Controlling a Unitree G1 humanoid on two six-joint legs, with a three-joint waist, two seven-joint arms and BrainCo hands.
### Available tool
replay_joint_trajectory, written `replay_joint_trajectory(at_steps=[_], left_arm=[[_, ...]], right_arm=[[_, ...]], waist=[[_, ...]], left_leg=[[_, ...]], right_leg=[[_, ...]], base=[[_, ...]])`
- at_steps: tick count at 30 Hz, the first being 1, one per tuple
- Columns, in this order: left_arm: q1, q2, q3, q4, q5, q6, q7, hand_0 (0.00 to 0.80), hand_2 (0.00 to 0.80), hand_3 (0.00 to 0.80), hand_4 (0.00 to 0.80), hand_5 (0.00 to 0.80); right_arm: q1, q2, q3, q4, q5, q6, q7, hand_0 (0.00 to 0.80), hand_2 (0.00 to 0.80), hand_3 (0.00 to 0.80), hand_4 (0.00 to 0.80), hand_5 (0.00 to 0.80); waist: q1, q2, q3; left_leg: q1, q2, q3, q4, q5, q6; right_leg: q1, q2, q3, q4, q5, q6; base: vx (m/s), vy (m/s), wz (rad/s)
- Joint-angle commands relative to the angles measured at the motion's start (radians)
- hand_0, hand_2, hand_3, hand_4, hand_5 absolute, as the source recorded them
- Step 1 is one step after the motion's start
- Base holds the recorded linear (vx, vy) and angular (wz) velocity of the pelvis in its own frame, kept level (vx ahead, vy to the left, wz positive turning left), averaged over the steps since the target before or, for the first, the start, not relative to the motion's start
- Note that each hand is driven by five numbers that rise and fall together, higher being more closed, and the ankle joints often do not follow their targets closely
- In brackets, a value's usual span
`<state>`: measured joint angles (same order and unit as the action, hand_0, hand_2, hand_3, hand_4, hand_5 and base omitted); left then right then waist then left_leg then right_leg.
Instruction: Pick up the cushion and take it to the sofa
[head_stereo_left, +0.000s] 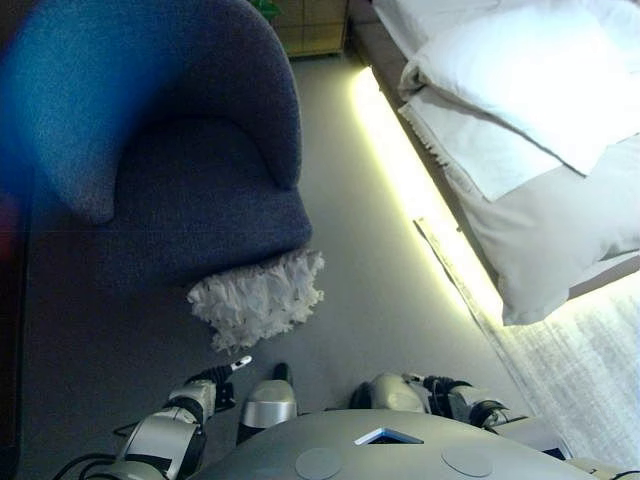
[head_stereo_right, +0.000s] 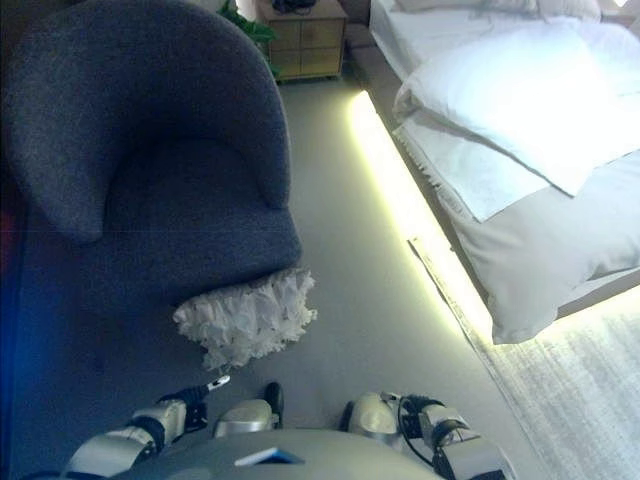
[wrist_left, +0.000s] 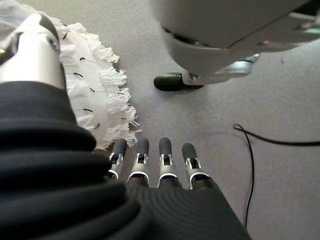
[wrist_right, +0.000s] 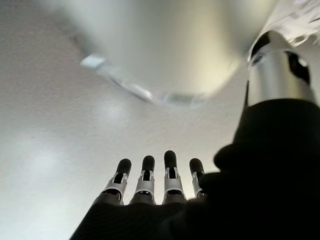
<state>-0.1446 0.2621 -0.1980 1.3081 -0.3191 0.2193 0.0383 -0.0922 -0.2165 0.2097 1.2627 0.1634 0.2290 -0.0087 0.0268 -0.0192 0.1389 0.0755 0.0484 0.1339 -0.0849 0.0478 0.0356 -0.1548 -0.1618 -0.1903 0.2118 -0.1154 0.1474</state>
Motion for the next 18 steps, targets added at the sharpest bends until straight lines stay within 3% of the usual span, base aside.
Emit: replay_joint_trajectory(at_steps=[1,2,4,11,18], left_arm=[[-0.002,-0.006,-0.030,0.021,0.003,0.019,0.000,0.000,0.000,0.000,0.000,0.000],[0.008,-0.010,-0.030,0.024,-0.002,0.016,0.006,0.000,0.000,0.000,0.000,0.000],[0.016,-0.011,-0.029,0.025,-0.022,0.019,0.022,0.000,0.000,0.000,0.000,0.000],[0.044,-0.029,0.008,0.050,-0.002,0.012,0.043,0.000,0.000,0.000,0.000,0.000],[-0.013,-0.053,-0.020,0.014,-0.094,-0.066,0.122,0.000,0.000,0.000,0.000,0.000]], right_arm=[[0.017,-0.009,0.012,0.023,0.027,-0.003,-0.005,0.000,0.000,0.000,0.000,0.000],[0.025,-0.006,0.010,0.029,0.012,-0.005,-0.003,0.000,0.000,0.000,0.000,0.000],[0.034,-0.003,0.013,0.033,-0.011,-0.006,0.000,0.000,0.000,0.000,0.000,0.000],[0.032,-0.012,0.026,0.047,-0.036,0.002,0.003,0.000,0.000,0.000,0.000,0.000],[-0.043,-0.032,0.085,0.034,0.000,-0.019,-0.042,0.000,0.000,0.000,0.000,0.000]], waist=[[-0.025,-0.009,0.010],[-0.029,-0.012,0.006],[-0.028,-0.018,0.003],[0.020,-0.043,-0.023],[0.048,-0.006,0.029]], left_leg=[[-0.074,-0.027,-0.039,0.062,-0.105,0.011],[-0.067,-0.025,-0.057,0.061,-0.109,0.011],[-0.063,-0.021,-0.068,0.068,-0.118,0.008],[-0.058,0.012,-0.097,0.069,-0.104,-0.048],[-0.147,0.046,-0.132,0.062,-0.042,-0.097]], right_leg=[[0.055,0.020,0.122,-0.092,0.121,-0.019],[0.068,0.025,0.149,-0.108,0.118,-0.015],[0.090,0.029,0.153,-0.125,0.105,-0.015],[0.199,0.039,0.073,-0.227,0.080,-0.047],[0.163,0.062,0.010,-0.224,0.057,-0.083]], base=[[0.224,-0.134,0.86],[0.183,-0.123,0.91],[0.146,-0.139,0.71],[0.093,-0.172,0.33],[-0.114,-0.127,0.22]])
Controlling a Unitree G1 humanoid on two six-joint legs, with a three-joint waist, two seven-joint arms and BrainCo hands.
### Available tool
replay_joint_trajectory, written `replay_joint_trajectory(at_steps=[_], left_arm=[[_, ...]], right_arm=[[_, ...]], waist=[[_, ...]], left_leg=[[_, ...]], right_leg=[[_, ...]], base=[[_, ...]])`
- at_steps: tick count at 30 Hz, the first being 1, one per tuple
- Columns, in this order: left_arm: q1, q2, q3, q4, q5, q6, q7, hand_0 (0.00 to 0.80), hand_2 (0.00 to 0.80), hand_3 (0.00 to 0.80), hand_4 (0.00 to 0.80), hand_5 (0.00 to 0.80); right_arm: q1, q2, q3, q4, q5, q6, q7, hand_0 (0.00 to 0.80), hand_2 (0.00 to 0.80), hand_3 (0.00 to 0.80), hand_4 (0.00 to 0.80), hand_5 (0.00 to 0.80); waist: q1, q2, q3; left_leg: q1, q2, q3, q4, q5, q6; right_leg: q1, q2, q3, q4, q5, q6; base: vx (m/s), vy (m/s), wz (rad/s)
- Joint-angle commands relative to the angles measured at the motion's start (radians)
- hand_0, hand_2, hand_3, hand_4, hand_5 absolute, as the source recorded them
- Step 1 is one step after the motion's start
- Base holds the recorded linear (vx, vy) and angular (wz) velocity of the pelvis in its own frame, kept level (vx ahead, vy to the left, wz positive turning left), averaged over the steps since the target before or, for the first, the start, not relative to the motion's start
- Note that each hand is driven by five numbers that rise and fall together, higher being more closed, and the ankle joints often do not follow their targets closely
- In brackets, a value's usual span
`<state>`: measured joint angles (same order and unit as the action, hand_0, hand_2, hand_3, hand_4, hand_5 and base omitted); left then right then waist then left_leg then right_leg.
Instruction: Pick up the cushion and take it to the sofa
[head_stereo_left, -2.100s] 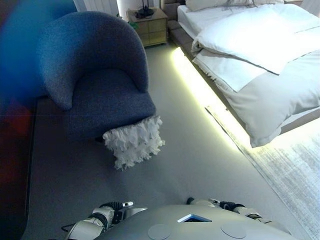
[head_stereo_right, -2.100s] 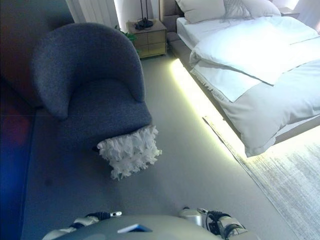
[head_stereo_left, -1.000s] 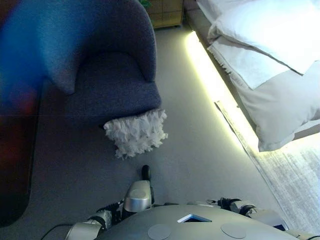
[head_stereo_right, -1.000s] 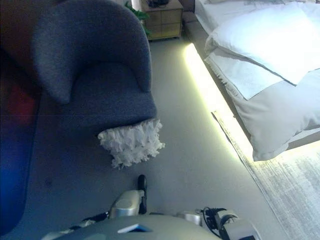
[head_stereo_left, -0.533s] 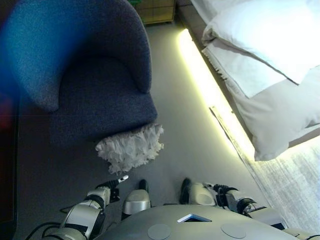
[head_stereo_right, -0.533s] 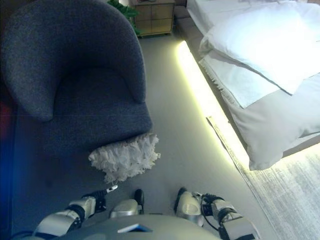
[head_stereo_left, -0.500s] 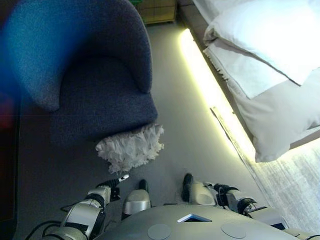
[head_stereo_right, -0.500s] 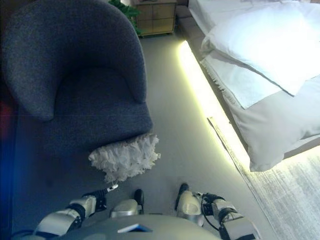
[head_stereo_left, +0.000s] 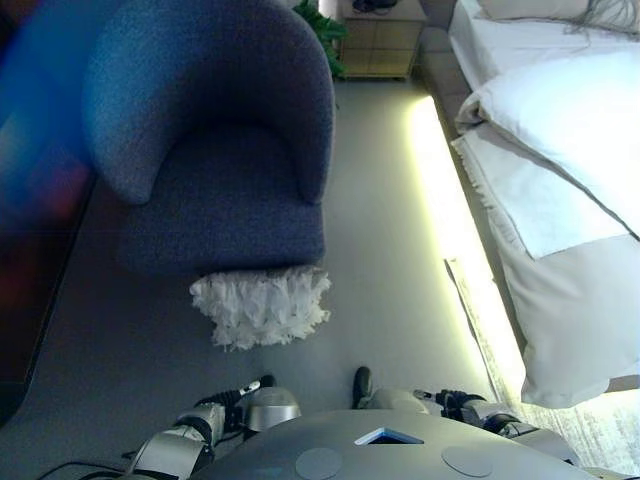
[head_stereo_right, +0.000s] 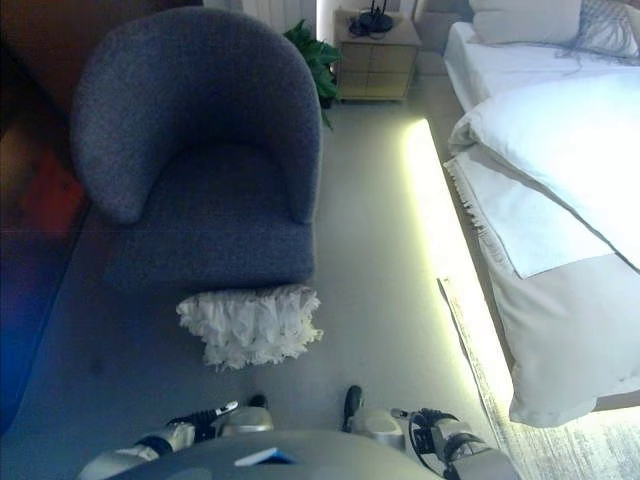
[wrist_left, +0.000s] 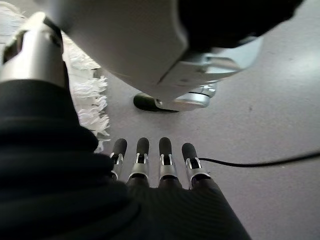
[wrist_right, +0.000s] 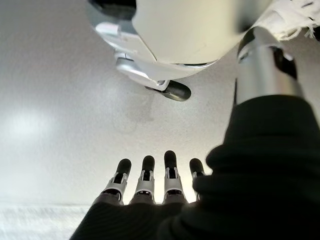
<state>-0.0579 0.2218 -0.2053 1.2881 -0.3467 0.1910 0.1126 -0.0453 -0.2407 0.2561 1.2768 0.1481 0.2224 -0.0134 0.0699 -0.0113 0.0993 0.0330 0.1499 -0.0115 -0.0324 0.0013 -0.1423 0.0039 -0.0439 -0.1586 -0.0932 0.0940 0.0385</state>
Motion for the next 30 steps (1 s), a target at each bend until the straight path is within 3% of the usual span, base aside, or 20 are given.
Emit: replay_joint_trajectory(at_steps=[1,3,4,6,9,13,14,17,21,23,27,30], left_arm=[[-0.119,-0.016,-0.018,0.027,-0.082,-0.044,0.062,0.000,0.000,0.000,0.000,0.000],[-0.145,-0.018,-0.025,0.019,-0.098,-0.063,0.081,0.000,0.000,0.000,0.000,0.000],[-0.149,-0.020,-0.027,0.012,-0.076,-0.077,0.076,0.000,0.000,0.000,0.000,0.000],[-0.139,-0.023,-0.029,0.011,-0.056,-0.094,0.067,0.000,0.000,0.000,0.000,0.000],[-0.109,-0.029,-0.024,0.019,-0.052,-0.149,0.077,0.000,0.000,0.000,0.000,0.000],[-0.128,-0.020,-0.016,0.008,-0.030,-0.182,0.057,0.000,0.000,0.000,0.000,0.000],[-0.142,-0.014,-0.032,-0.009,-0.026,-0.181,0.060,0.000,0.000,0.000,0.000,0.000],[-0.195,0.009,-0.079,-0.045,-0.010,-0.184,0.080,0.000,0.000,0.000,0.000,0.000],[-0.270,0.040,-0.117,-0.121,-0.037,-0.182,0.132,0.000,0.000,0.000,0.000,0.000],[-0.316,0.052,-0.132,-0.165,-0.053,-0.185,0.165,0.000,0.000,0.000,0.000,0.000],[-0.378,0.072,-0.133,-0.202,-0.093,-0.183,0.227,0.000,0.000,0.000,0.000,0.000],[-0.414,0.092,-0.119,-0.195,-0.116,-0.199,0.243,0.000,0.000,0.000,0.000,0.000]], right_arm=[[-0.105,-0.013,0.045,0.012,0.031,-0.016,-0.051,0.000,0.000,0.000,0.000,0.000],[-0.121,-0.023,0.046,0.001,0.059,-0.032,-0.077,0.000,0.000,0.000,0.000,0.000],[-0.124,-0.034,0.032,-0.005,0.086,-0.049,-0.102,0.000,0.000,0.000,0.000,0.000],[-0.131,-0.045,0.020,-0.006,0.104,-0.059,-0.127,0.000,0.000,0.000,0.000,0.000],[-0.159,-0.039,0.027,0.002,0.067,-0.121,-0.169,0.000,0.000,0.000,0.000,0.000],[-0.119,-0.042,0.024,-0.041,0.042,-0.192,-0.186,0.000,0.000,0.000,0.000,0.000],[-0.106,-0.043,0.016,-0.058,0.034,-0.208,-0.190,0.000,0.000,0.000,0.000,0.000],[-0.100,-0.049,0.014,-0.100,0.052,-0.245,-0.204,0.000,0.000,0.000,0.000,0.000],[-0.133,-0.059,0.029,-0.177,0.018,-0.257,-0.250,0.000,0.000,0.000,0.000,0.000],[-0.167,-0.067,0.047,-0.230,0.030,-0.246,-0.286,0.000,0.000,0.000,0.000,0.000],[-0.218,-0.075,0.063,-0.285,0.026,-0.231,-0.328,0.000,0.000,0.000,0.000,0.000],[-0.247,-0.078,0.072,-0.297,0.044,-0.254,-0.375,0.000,0.000,0.000,0.000,0.000]], waist=[[0.002,-0.006,0.083],[-0.009,0.003,0.106],[-0.024,0.007,0.126],[-0.031,0.013,0.138],[-0.021,0.017,0.137],[-0.053,0.014,0.170],[-0.065,0.012,0.184],[-0.081,-0.008,0.237],[-0.092,-0.011,0.286],[-0.089,-0.009,0.308],[-0.080,-0.008,0.334],[-0.072,-0.016,0.345]], left_leg=[[-0.125,-0.054,0.024,0.013,0.013,0.077],[-0.167,-0.051,0.062,0.044,0.015,0.067],[-0.196,-0.035,0.123,0.093,0.013,0.049],[-0.201,-0.021,0.127,0.107,0.021,0.037],[-0.173,0.017,0.071,0.022,0.059,0.040],[-0.195,0.055,0.122,0.015,0.065,0.034],[-0.203,0.056,0.145,0.029,0.059,0.039],[-0.288,0.043,0.153,0.152,0.030,0.041],[-0.317,0.016,0.168,0.153,0.017,0.063],[-0.364,0.006,0.168,0.159,0.019,0.063],[-0.426,-0.006,0.164,0.159,0.031,0.057],[-0.477,0.002,0.144,0.168,0.049,0.041]], right_leg=[[-0.009,-0.055,-0.033,0.081,-0.152,0.022],[-0.028,-0.061,-0.058,0.078,-0.151,0.015],[-0.030,-0.076,-0.090,0.080,-0.154,0.008],[-0.026,-0.087,-0.102,0.086,-0.154,0.007],[-0.032,-0.089,-0.063,0.098,-0.161,0.015],[-0.058,-0.103,-0.051,0.137,-0.184,0.025],[-0.076,-0.119,-0.055,0.169,-0.193,0.032],[-0.107,-0.152,-0.024,0.226,-0.197,0.053],[-0.138,-0.189,0.016,0.210,-0.158,0.097],[-0.159,-0.200,0.020,0.180,-0.130,0.105],[-0.184,-0.209,0.010,0.145,-0.108,0.114],[-0.198,-0.192,-0.002,0.149,-0.126,0.110]], base=[[-0.219,-0.090,0.35],[-0.188,-0.073,0.67],[-0.083,-0.012,0.88],[0.033,0.070,0.97],[0.140,0.189,0.41],[0.077,0.230,-0.05],[0.104,0.284,-0.03],[0.067,0.205,-0.01],[0.039,0.150,0.02],[-0.046,0.078,-0.11],[-0.026,0.021,0.02],[-0.036,-0.068,0.07]])
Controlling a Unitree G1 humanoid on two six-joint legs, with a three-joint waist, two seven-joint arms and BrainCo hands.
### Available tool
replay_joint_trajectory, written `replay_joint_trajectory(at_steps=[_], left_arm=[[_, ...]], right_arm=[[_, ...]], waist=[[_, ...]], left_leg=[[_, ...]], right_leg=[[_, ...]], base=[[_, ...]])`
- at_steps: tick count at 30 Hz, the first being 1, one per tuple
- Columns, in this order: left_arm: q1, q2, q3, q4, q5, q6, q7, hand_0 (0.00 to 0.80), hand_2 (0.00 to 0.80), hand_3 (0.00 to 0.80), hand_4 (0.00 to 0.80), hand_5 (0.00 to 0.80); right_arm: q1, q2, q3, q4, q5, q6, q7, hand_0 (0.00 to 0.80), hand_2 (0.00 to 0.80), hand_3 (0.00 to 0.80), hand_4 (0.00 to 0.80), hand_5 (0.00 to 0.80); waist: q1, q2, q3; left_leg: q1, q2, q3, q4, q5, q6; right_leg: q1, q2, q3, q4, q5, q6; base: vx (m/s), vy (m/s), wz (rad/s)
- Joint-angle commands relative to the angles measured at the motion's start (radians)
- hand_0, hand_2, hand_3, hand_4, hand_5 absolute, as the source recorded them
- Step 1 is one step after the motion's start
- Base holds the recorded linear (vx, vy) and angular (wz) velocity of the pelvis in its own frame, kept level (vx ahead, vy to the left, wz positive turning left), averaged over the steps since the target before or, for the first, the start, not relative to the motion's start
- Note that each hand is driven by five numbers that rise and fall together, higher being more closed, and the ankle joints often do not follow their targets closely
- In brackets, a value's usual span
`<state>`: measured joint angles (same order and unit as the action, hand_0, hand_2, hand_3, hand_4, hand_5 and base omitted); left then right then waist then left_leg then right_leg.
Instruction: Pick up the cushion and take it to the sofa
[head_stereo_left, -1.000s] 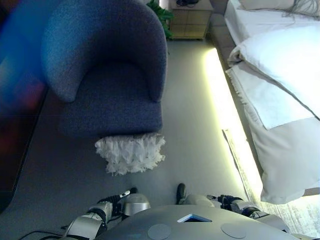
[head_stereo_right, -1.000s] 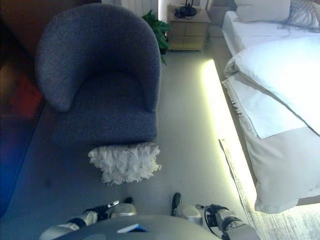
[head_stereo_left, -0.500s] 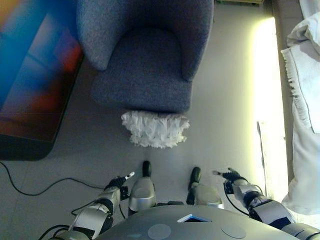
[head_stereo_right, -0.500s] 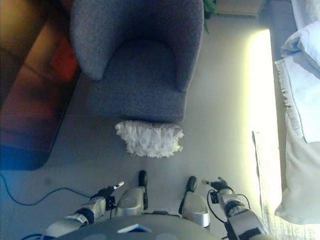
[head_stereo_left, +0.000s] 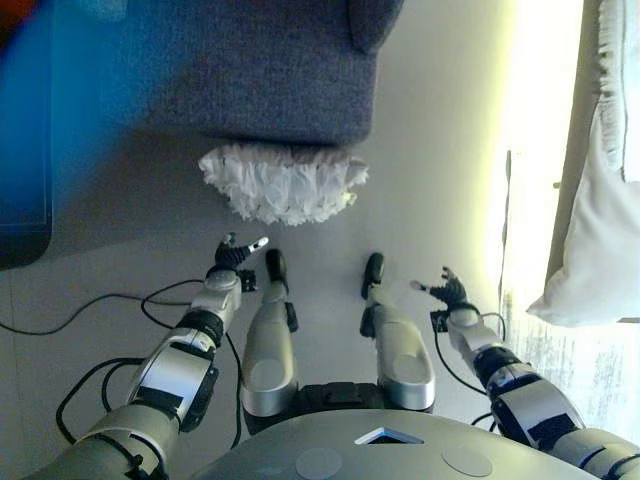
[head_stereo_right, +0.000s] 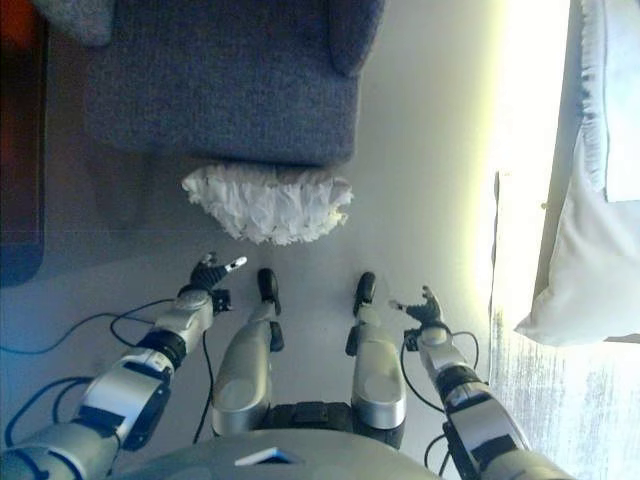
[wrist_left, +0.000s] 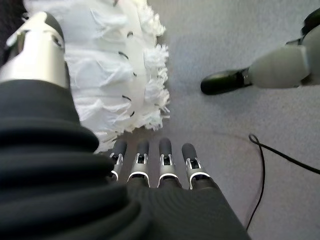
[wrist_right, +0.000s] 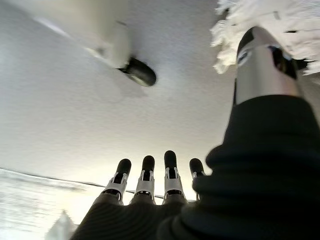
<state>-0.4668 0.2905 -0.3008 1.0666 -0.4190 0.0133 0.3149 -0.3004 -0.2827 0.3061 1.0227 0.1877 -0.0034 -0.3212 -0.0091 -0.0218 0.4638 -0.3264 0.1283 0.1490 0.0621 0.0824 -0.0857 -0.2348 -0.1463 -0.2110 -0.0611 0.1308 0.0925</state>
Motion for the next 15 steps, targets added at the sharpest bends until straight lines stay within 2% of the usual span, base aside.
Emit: replay_joint_trajectory(at_steps=[1,5,11,15], left_arm=[[-0.014,0.027,-0.016,0.031,-0.050,-0.035,0.047,0.000,0.000,0.000,0.000,0.000],[-0.069,0.060,0.007,0.033,-0.063,-0.077,0.072,0.000,0.000,0.000,0.000,0.000],[-0.141,0.087,0.021,0.066,-0.126,-0.086,0.095,0.000,0.000,0.000,0.000,0.000],[-0.193,0.117,0.028,0.108,-0.142,-0.071,0.104,0.000,0.000,0.000,0.000,0.000]], right_arm=[[0.002,-0.039,0.022,-0.051,0.003,-0.031,-0.079,0.000,0.000,0.000,0.000,0.000],[-0.056,-0.066,0.033,-0.094,0.000,-0.034,-0.139,0.000,0.000,0.000,0.000,0.000],[-0.139,-0.086,0.035,-0.122,-0.012,-0.050,-0.220,0.000,0.000,0.000,0.000,0.000],[-0.213,-0.121,0.035,-0.118,0.006,-0.030,-0.241,0.000,0.000,0.000,0.000,0.000]], waist=[[0.007,-0.009,-0.015],[0.003,-0.020,0.014],[0.000,-0.022,0.055],[-0.002,-0.009,0.056]], left_leg=[[-0.142,0.027,-0.023,0.092,-0.030,-0.020],[-0.242,0.035,-0.033,0.146,-0.021,-0.029],[-0.334,-0.009,-0.034,0.164,-0.025,-0.012],[-0.418,-0.022,-0.046,0.194,-0.031,-0.004]], right_leg=[[0.032,-0.088,0.048,0.122,-0.167,0.054],[-0.058,-0.088,0.051,0.157,-0.173,0.047],[-0.199,-0.096,0.082,0.192,-0.154,0.054],[-0.316,-0.096,0.101,0.228,-0.147,0.056]], base=[[-0.052,-0.060,0.16],[-0.077,-0.016,0.14],[-0.053,0.049,-0.05],[-0.013,0.044,-0.02]])
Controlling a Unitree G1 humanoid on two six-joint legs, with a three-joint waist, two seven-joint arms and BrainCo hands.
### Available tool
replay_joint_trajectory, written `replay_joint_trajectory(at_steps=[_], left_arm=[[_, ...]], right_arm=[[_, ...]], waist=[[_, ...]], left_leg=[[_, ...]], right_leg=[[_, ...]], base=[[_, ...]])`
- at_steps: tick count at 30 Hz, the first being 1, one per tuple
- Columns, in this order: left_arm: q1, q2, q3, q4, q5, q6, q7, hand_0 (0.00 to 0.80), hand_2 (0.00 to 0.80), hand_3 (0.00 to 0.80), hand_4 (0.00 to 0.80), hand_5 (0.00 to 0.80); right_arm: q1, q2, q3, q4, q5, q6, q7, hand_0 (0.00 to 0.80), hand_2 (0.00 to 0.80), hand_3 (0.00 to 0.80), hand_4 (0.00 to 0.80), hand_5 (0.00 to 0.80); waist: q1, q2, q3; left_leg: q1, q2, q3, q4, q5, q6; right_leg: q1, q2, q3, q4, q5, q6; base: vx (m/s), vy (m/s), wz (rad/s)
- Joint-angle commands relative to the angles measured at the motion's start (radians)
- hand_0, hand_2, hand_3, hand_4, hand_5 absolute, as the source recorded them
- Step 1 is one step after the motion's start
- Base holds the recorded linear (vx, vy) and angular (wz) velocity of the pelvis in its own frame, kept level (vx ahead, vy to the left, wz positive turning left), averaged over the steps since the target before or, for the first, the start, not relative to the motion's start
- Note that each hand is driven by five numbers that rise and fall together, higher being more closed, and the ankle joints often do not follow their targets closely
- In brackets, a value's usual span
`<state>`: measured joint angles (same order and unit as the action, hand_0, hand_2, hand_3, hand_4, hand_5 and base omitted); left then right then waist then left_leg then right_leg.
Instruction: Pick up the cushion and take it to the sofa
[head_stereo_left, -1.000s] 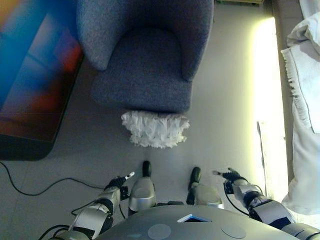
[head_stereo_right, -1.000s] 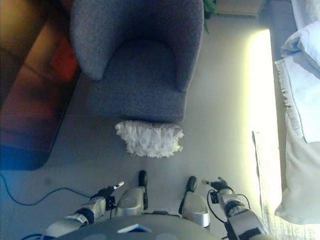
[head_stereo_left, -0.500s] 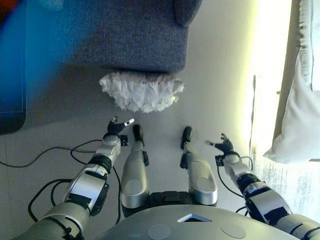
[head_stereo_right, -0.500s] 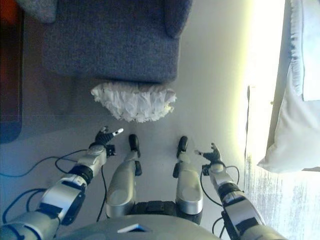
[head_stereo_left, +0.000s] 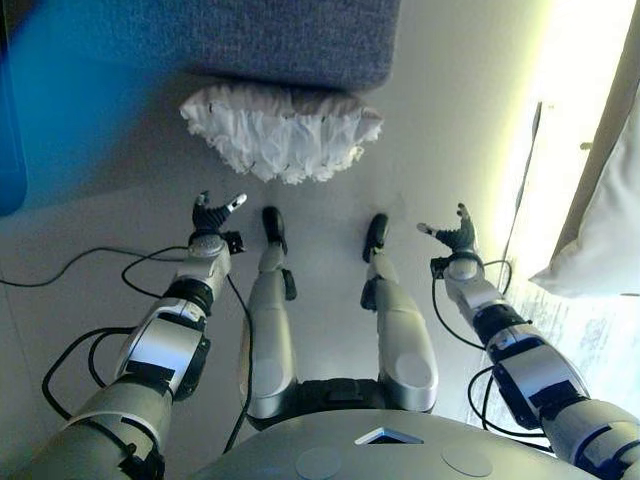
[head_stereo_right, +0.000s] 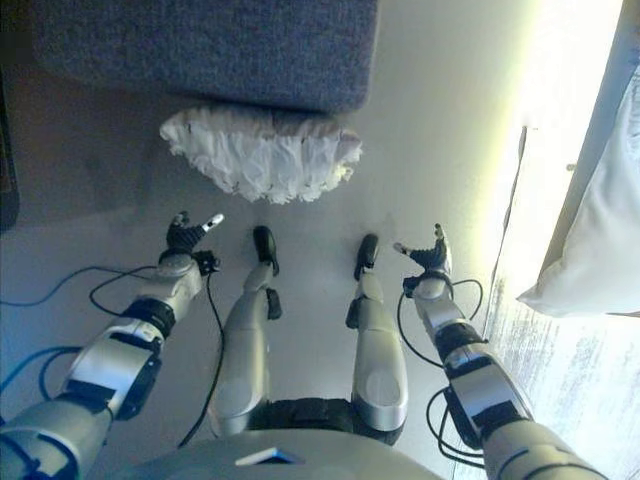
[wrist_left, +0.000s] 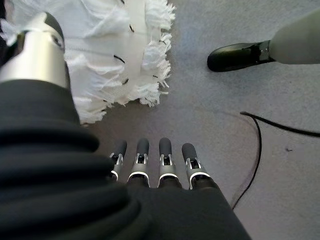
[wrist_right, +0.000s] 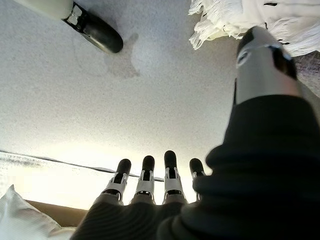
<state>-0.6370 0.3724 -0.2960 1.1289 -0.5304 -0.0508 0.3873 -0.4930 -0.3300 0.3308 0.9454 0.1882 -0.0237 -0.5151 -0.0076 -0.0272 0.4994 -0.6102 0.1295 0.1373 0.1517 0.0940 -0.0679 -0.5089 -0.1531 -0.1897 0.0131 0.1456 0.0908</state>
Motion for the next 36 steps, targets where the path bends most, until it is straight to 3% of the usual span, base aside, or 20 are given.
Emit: replay_joint_trajectory(at_steps=[1,10,20,26,36], left_arm=[[-0.036,0.041,0.026,0.051,-0.037,-0.006,0.040,0.000,0.000,0.000,0.000,0.000],[-0.130,0.130,0.039,0.066,-0.060,-0.069,0.080,0.000,0.000,0.000,0.000,0.000],[-0.225,0.207,0.014,0.028,-0.043,-0.182,0.121,0.000,0.000,0.000,0.000,0.000],[-0.289,0.235,-0.019,0.008,-0.003,-0.251,0.140,0.000,0.000,0.000,0.000,0.000],[-0.418,0.278,-0.088,-0.002,0.030,-0.274,0.115,0.000,0.000,0.000,0.000,0.000]], right_arm=[[-0.040,-0.085,0.010,-0.038,0.005,-0.008,-0.049,0.000,0.000,0.000,0.000,0.000],[-0.141,-0.189,0.018,-0.035,-0.027,-0.050,-0.098,0.000,0.000,0.000,0.000,0.000],[-0.265,-0.320,0.042,-0.050,-0.055,-0.188,-0.165,0.000,0.000,0.000,0.000,0.000],[-0.343,-0.377,0.079,-0.062,-0.085,-0.237,-0.202,0.000,0.000,0.000,0.000,0.000],[-0.519,-0.451,0.185,-0.100,-0.104,-0.286,-0.139,0.000,0.000,0.000,0.000,0.000]], waist=[[-0.003,0.002,0.021],[-0.007,0.047,0.021],[-0.024,0.096,0.021],[-0.030,0.115,0.021],[-0.031,0.132,0.021]], left_leg=[[-0.153,-0.025,-0.037,0.102,-0.039,-0.020],[-0.386,-0.047,-0.075,0.189,-0.053,0.001],[-0.671,-0.069,-0.082,0.378,-0.142,0.045],[-0.791,-0.073,-0.081,0.472,-0.182,0.055],[-0.885,-0.074,-0.075,0.530,-0.201,0.052]], right_leg=[[-0.070,-0.088,0.083,0.159,-0.158,0.058],[-0.345,-0.070,0.122,0.260,-0.177,0.049],[-0.679,-0.047,0.171,0.522,-0.235,0.016],[-0.818,-0.043,0.200,0.660,-0.267,0.001],[-0.932,-0.044,0.223,0.767,-0.293,-0.001]], base=[[0.014,0.053,-0.01],[0.004,0.049,0.04],[0.038,0.099,0.16],[0.046,0.095,0.06],[0.027,0.079,0.01]])
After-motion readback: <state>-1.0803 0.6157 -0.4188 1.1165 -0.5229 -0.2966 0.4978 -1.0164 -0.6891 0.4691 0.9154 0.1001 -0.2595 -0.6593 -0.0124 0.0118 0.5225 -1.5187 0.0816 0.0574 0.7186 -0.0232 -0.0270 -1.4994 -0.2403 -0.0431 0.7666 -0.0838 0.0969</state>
